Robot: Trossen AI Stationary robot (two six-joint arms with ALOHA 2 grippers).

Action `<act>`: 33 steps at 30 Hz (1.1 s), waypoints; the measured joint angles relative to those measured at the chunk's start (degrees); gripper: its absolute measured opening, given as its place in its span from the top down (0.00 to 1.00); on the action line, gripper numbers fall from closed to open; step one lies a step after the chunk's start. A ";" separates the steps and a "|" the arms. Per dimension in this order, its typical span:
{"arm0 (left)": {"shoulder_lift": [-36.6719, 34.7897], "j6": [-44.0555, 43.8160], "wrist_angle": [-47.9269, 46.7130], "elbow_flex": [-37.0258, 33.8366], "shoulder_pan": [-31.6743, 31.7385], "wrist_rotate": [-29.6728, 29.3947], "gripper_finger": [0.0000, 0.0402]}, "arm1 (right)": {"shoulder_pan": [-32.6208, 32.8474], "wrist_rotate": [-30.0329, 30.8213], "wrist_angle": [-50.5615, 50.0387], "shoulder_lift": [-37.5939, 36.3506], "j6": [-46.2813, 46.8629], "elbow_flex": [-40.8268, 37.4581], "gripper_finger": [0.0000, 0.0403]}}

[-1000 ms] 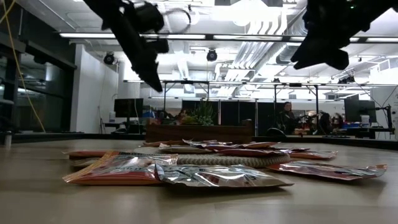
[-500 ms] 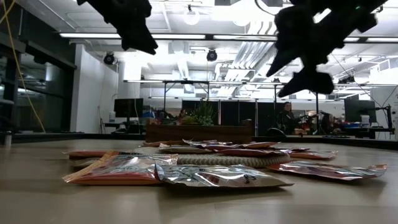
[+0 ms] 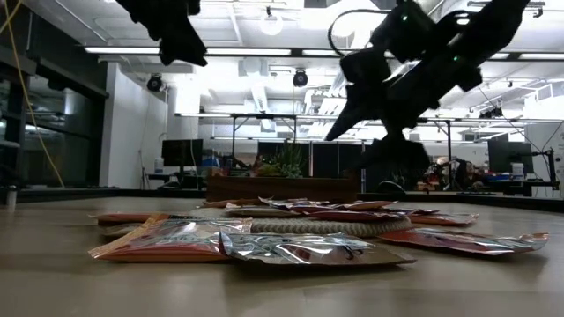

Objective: Pick & Place Tea
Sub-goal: Put the red tea bag into the left section of the wooden organizer

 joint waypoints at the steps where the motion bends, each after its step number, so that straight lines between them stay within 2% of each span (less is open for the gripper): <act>1: -0.76 -0.17 -0.64 0.00 0.00 -0.39 0.57 | -0.24 -0.26 0.92 0.68 0.02 0.00 0.34; 10: -10.73 -6.95 -2.12 -3.20 -0.02 -1.39 0.57 | -1.79 -2.31 6.62 5.34 1.31 0.04 0.34; 16: -19.35 -17.22 3.62 -11.68 -0.04 -2.07 0.57 | -2.13 -1.88 6.42 6.07 1.31 0.07 0.34; 21: -25.13 -26.39 11.82 -19.72 -0.65 0.44 0.57 | -3.14 -1.72 6.56 6.07 1.23 0.09 0.34; 26: -25.91 -32.39 20.46 -24.58 -6.50 -0.54 0.57 | -3.52 -1.91 6.09 6.07 1.03 0.11 0.34; 33: -20.92 -33.56 27.17 -25.62 -18.96 -10.32 0.57 | -3.52 -1.14 6.09 6.07 1.81 0.11 0.34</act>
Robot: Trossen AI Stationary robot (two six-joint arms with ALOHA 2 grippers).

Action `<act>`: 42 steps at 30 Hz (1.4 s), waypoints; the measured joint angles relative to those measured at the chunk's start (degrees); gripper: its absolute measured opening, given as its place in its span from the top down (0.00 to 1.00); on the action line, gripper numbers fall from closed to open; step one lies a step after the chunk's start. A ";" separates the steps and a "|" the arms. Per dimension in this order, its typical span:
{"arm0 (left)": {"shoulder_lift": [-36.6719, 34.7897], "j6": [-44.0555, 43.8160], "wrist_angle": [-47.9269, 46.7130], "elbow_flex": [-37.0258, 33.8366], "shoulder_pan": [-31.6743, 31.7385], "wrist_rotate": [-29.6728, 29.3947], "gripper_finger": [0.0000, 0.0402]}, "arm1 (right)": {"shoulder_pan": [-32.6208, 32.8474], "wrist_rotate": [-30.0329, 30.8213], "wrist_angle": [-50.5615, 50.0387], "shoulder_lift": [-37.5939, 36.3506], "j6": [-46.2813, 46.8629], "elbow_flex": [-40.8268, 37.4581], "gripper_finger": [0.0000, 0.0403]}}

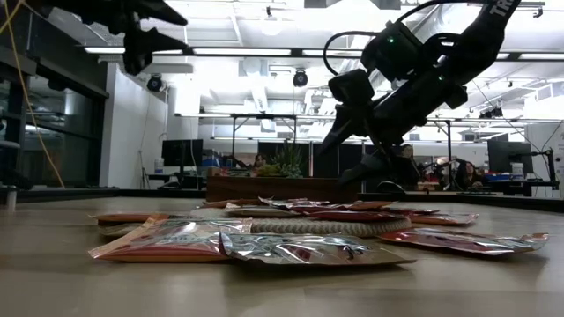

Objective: Pick & Place Tea
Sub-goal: Put the red tea bag into the left section of the wooden organizer

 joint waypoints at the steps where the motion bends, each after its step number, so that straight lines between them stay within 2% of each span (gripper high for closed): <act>1: 0.64 0.02 1.40 0.00 -1.51 -1.45 0.57 | 0.00 0.04 0.00 0.00 0.20 0.00 0.34; 7: 3.78 0.04 7.00 0.05 -8.14 -8.13 0.57 | 0.76 0.43 -0.02 0.00 1.21 0.00 0.34; 12: 4.85 0.06 6.81 0.07 -10.48 -11.31 0.57 | 1.23 0.52 -0.47 0.07 1.34 0.00 0.34; 19: 5.08 0.09 6.80 0.07 -10.35 -11.41 0.57 | 1.26 -0.80 2.11 3.01 1.84 0.23 0.34; 28: 5.12 0.13 6.63 0.07 -10.33 -11.49 0.57 | 1.25 -3.86 1.74 8.79 -0.50 6.34 0.34; 34: 5.12 0.10 6.36 0.07 -10.33 -11.49 0.57 | 1.20 -4.31 -2.32 12.01 -0.47 9.61 0.34; 42: 5.12 0.18 6.09 0.07 -10.33 -11.21 0.57 | 1.20 -3.58 -4.79 12.35 0.16 10.71 0.34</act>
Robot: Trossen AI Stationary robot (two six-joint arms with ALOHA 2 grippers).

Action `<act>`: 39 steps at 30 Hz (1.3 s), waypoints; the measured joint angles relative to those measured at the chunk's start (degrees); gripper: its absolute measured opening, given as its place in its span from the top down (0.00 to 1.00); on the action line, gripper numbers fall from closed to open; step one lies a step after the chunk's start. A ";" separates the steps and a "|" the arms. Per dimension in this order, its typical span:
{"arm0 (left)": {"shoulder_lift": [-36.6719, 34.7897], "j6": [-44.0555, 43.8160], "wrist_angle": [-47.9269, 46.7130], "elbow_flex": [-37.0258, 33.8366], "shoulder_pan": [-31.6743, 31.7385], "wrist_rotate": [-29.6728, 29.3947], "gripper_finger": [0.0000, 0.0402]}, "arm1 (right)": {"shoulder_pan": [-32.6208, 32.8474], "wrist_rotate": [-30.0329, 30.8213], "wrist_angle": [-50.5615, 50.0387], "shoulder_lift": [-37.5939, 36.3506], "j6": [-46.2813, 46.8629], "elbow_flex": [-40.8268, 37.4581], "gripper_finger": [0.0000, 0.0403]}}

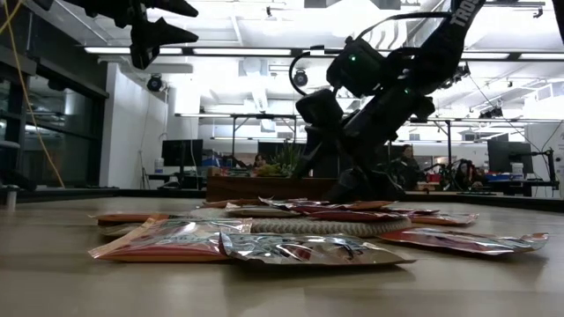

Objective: Pick & Place Tea
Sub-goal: Put the red tea bag into the left section of the wooden organizer

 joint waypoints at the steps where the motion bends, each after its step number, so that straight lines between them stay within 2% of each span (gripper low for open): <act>1: 0.00 0.23 0.00 0.00 0.00 0.02 0.57 | 0.02 -0.02 -0.02 0.02 0.06 0.00 0.34; 5: 0.00 0.43 0.00 0.00 0.00 0.03 0.57 | 0.02 -0.54 0.00 0.01 0.72 0.00 0.36; 9: 0.00 0.92 -0.11 0.00 0.00 0.05 0.57 | 0.04 -0.64 -0.19 0.02 0.89 0.00 0.42; 23: 0.00 0.95 -1.65 0.00 0.00 0.08 0.57 | -0.15 0.18 -0.42 0.02 1.02 -0.04 0.76; 34: 0.00 0.95 -1.65 0.01 0.00 0.12 0.57 | -0.15 0.58 -0.42 0.02 0.85 -0.09 0.98; 39: 0.00 1.00 -1.64 0.02 0.00 0.12 0.57 | -0.17 0.57 -0.40 0.02 0.98 -0.11 0.99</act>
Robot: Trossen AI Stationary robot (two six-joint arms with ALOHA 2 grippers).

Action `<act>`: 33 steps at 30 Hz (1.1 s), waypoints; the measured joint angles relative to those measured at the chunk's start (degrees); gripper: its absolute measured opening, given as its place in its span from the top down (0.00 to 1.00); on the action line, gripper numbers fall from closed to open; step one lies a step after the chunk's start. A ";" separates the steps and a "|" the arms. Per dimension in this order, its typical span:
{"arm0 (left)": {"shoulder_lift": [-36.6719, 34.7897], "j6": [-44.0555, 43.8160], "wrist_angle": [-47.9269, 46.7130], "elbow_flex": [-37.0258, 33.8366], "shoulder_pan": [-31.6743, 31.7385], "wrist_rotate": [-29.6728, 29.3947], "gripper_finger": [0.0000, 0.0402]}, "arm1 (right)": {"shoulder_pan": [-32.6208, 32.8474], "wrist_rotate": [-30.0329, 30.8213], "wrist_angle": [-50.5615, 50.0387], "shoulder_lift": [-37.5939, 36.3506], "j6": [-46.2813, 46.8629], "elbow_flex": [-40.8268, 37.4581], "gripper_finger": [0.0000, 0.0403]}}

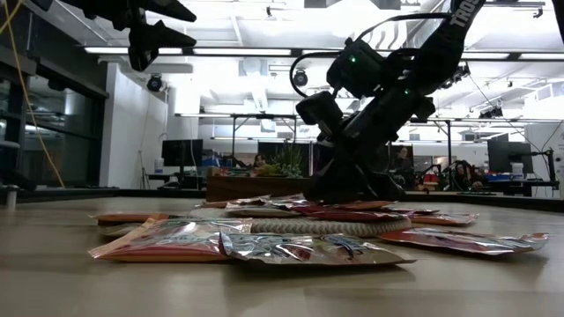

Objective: Pick & Place Tea
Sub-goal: Put the red tea bag into the left section of the wooden organizer

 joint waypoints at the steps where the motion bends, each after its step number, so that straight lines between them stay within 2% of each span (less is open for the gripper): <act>1: 0.00 0.04 0.00 0.00 0.00 0.00 0.57 | 0.00 -0.04 -0.01 0.00 0.02 0.02 1.00; 12: 0.00 0.04 0.02 0.02 0.02 0.00 0.57 | 0.02 0.37 0.08 -2.21 -0.35 -0.02 1.00; 25: 0.00 0.01 0.48 0.04 0.02 0.72 0.57 | -0.80 3.51 -7.26 -14.71 -6.35 -0.02 1.00; 33: 0.00 -0.16 0.49 0.04 0.02 0.59 0.57 | -3.08 2.74 -11.14 -22.96 -11.83 -0.02 1.00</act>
